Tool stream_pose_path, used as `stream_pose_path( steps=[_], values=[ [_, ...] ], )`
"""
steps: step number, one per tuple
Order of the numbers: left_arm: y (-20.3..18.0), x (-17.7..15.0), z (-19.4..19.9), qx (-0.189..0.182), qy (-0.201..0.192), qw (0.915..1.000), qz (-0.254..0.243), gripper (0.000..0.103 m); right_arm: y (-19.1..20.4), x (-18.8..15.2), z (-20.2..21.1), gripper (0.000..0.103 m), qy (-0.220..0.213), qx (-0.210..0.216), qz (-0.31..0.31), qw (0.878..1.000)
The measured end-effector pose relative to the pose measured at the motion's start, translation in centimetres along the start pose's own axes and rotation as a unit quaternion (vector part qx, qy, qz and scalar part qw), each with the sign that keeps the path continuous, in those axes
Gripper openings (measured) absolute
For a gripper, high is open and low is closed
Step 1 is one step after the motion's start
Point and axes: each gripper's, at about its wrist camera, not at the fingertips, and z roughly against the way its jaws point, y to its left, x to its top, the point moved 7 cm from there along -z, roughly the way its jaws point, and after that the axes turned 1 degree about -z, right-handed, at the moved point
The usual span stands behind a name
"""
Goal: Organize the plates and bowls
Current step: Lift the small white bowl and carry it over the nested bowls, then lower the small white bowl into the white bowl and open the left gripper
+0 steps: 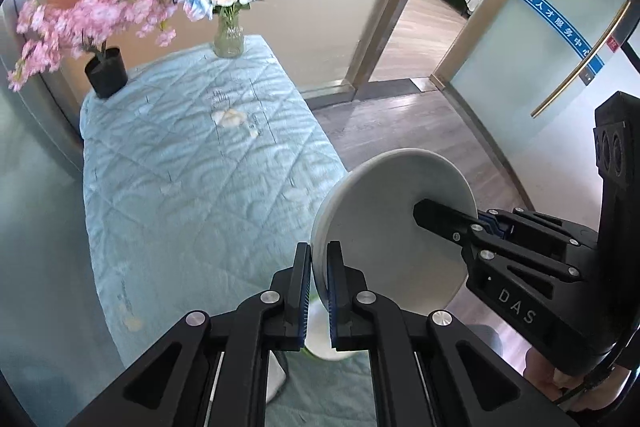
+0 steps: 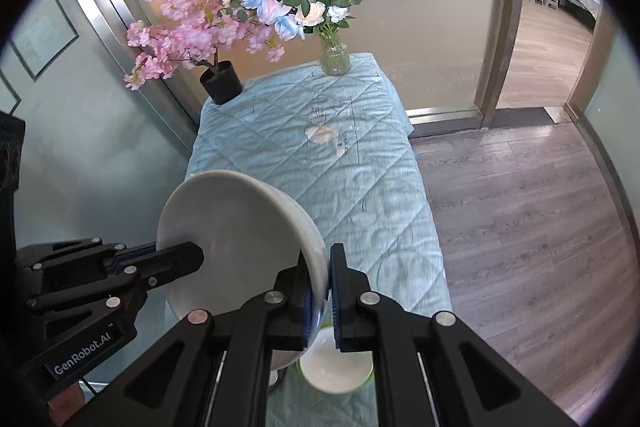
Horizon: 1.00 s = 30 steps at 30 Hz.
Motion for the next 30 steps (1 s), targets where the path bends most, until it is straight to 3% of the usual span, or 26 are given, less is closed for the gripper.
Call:
stream_pose_path(
  steps=[4,13,19,30],
  values=[
    [-0.8,-4.0,0.4,-0.005,0.009,0.9999,0.012,0.004,0.0,-2.7,0.6,0.007,0.015,0.004,-0.004,1.0],
    [-1.3,-11.4,-3.4,-0.019,0.053,0.9973,0.046,0.004,-0.9,-8.3,-2.1,0.008,0.074,-0.003,-0.004,0.997],
    [-0.1,-14.3,-6.9,-0.022,0.084,0.9939,0.068,0.004,-1.2,-11.1,-4.7,0.008,0.109,-0.007,-0.003,0.994],
    [1.6,-16.4,-16.4,-0.03,0.149,0.9842,0.091,0.004,-4.4,-15.3,-11.9,0.007,0.168,-0.015,-0.041,0.985]
  ],
)
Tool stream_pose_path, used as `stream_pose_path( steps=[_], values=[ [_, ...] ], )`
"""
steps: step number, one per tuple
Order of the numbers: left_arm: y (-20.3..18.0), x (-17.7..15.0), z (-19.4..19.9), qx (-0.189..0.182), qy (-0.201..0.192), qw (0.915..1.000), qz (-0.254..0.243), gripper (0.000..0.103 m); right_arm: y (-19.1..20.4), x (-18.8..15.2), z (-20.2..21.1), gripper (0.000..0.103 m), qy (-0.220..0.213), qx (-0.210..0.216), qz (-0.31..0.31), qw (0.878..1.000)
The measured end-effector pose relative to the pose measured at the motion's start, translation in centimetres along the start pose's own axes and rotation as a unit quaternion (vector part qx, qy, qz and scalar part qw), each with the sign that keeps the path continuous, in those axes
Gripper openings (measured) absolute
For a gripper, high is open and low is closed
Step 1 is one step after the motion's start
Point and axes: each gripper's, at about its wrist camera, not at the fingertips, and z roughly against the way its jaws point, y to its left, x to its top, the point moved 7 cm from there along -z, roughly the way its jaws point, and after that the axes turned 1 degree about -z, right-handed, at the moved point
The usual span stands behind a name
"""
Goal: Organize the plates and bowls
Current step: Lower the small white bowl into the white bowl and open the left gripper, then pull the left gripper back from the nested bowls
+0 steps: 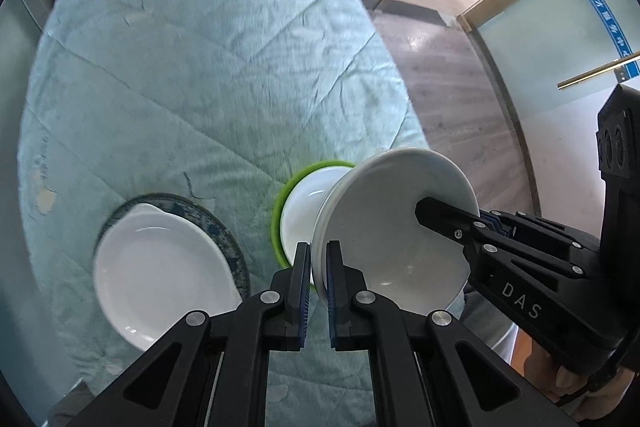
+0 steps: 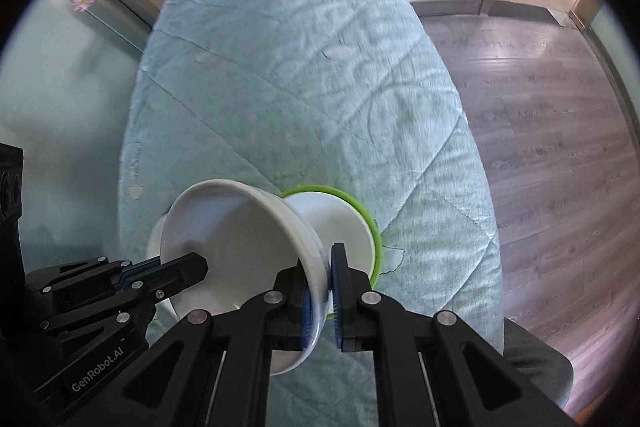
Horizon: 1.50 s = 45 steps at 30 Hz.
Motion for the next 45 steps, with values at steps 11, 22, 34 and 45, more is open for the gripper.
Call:
stream_pose_path(
  steps=[11,22,34,45],
  values=[
    [0.8,0.4,-6.9,-0.004,0.045,0.999,0.003,0.003,-2.5,-0.7,-5.4,0.007,0.045,-0.041,-0.019,0.998],
    [2.0,0.8,-8.1,-0.011,0.06,0.9978,0.025,0.003,-2.3,-0.7,-6.8,0.007,0.052,-0.058,-0.013,0.997],
    [2.7,-0.1,-5.3,-0.018,0.042,0.9986,0.027,0.003,-1.6,-1.0,-7.4,0.007,0.057,-0.077,0.004,0.995],
    [6.2,-2.7,2.2,0.023,-0.044,0.9981,0.035,0.004,-1.0,-0.5,-7.1,0.011,0.043,-0.087,0.005,0.995]
  ],
)
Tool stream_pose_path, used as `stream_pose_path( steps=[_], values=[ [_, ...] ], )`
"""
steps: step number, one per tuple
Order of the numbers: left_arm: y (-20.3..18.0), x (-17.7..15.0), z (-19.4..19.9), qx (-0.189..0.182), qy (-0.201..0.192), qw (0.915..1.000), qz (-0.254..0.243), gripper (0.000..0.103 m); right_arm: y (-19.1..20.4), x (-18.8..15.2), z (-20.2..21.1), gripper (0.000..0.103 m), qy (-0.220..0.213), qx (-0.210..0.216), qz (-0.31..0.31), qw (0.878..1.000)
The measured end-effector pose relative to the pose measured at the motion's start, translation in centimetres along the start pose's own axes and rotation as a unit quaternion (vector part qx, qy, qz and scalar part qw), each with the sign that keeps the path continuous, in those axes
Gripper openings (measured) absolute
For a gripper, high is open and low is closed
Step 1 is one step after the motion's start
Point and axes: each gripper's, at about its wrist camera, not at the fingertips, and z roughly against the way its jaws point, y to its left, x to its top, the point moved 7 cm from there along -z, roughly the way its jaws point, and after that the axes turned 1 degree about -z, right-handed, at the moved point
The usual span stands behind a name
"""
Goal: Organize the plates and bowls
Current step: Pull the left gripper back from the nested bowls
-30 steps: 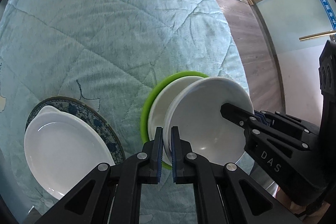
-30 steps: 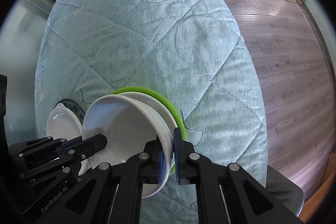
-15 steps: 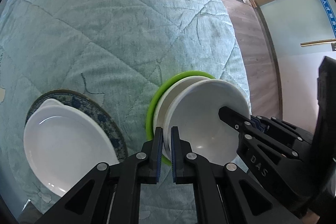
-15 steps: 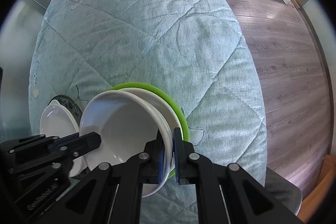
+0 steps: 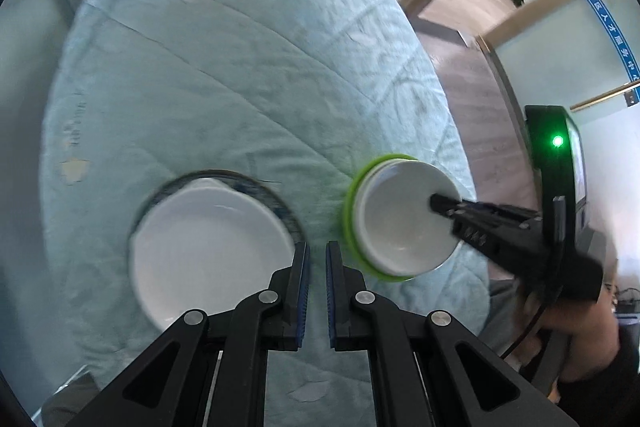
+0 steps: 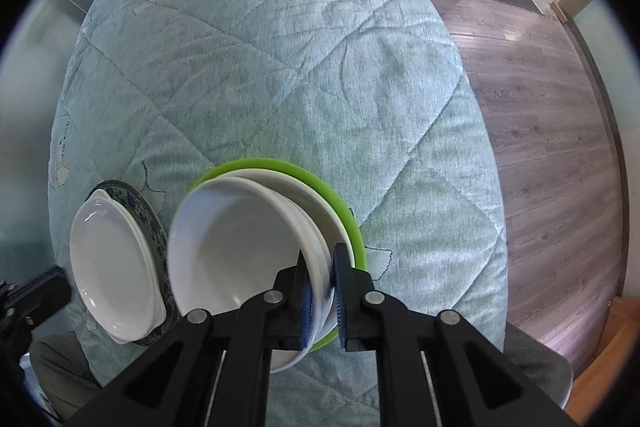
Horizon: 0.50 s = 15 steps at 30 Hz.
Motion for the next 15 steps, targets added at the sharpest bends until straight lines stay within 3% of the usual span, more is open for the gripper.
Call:
stream_pose_path(
  steps=[2,6,8,10,13,15],
  values=[
    [1.1,-0.4,1.9,0.016,-0.026,0.9995,0.004,0.004,-0.1,0.5,1.1,0.024,-0.017,-0.003,0.005,1.0],
    [2.0,-1.0,5.8,0.056,-0.086,0.9947,-0.009,0.014,-0.3,0.8,3.8,0.042,-0.04,0.0,0.001,0.999],
    [2.1,-1.5,8.3,0.077,-0.119,0.9897,-0.016,0.033,-0.2,0.3,5.4,0.061,-0.052,0.009,0.001,0.999],
    [2.3,-2.0,10.4,0.096,-0.15,0.9839,-0.011,0.089,0.0,-0.4,7.0,0.075,-0.066,0.017,0.002,0.998],
    [2.4,-3.2,13.9,0.096,-0.218,0.9712,0.001,0.097,0.6,-2.4,9.7,0.078,-0.084,0.033,0.011,0.996],
    [2.1,-4.0,14.8,0.094,-0.22,0.9709,0.004,0.097,1.0,-3.7,11.1,0.078,-0.092,0.039,0.017,0.995]
  ],
)
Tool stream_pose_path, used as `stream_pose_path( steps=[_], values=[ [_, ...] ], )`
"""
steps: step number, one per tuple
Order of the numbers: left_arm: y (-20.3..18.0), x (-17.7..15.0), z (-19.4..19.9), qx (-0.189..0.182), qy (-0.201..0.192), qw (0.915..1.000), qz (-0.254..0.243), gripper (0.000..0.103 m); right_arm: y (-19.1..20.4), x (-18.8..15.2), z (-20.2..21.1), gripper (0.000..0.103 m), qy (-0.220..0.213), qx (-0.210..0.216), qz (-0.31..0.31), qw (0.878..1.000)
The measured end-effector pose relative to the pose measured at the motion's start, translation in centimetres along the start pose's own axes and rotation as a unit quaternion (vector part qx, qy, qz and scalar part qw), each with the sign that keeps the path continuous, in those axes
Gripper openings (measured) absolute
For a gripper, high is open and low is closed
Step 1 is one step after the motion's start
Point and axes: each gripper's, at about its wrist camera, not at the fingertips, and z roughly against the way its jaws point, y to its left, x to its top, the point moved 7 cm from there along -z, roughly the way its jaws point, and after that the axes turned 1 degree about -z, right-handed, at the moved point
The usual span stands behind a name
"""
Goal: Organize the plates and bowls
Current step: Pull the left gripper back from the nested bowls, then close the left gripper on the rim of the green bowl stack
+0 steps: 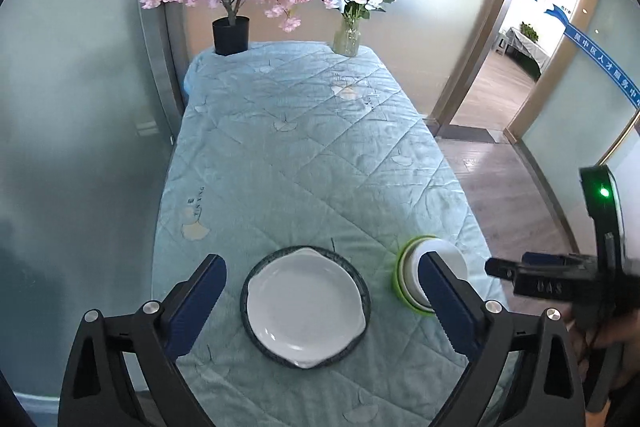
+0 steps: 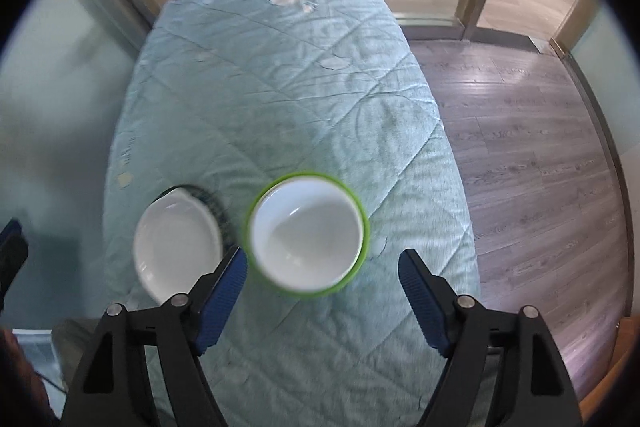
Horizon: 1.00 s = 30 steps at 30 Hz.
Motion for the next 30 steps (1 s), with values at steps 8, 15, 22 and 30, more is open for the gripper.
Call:
stream_pose_path(
  steps=[8,15,22,30],
  values=[
    [-1.7,-3.1,2.3,-0.014,0.027,0.9995,-0.011,0.001,0.8,-3.2,4.8,0.073,-0.048,0.002,-0.002,0.999],
    [-5.0,-2.6,5.3,-0.032,-0.032,0.9987,-0.024,0.102,1.3,-3.9,6.5,0.057,-0.06,0.02,0.018,0.998],
    [-6.5,-1.8,2.0,-0.079,0.036,0.9962,-0.014,0.102,0.5,-3.9,5.3,0.101,-0.057,0.008,0.023,0.998],
    [-8.5,-0.5,-6.5,-0.173,0.141,0.9746,0.016,0.102,-1.7,-3.5,0.7,0.102,-0.002,0.034,0.015,0.999]
  ],
)
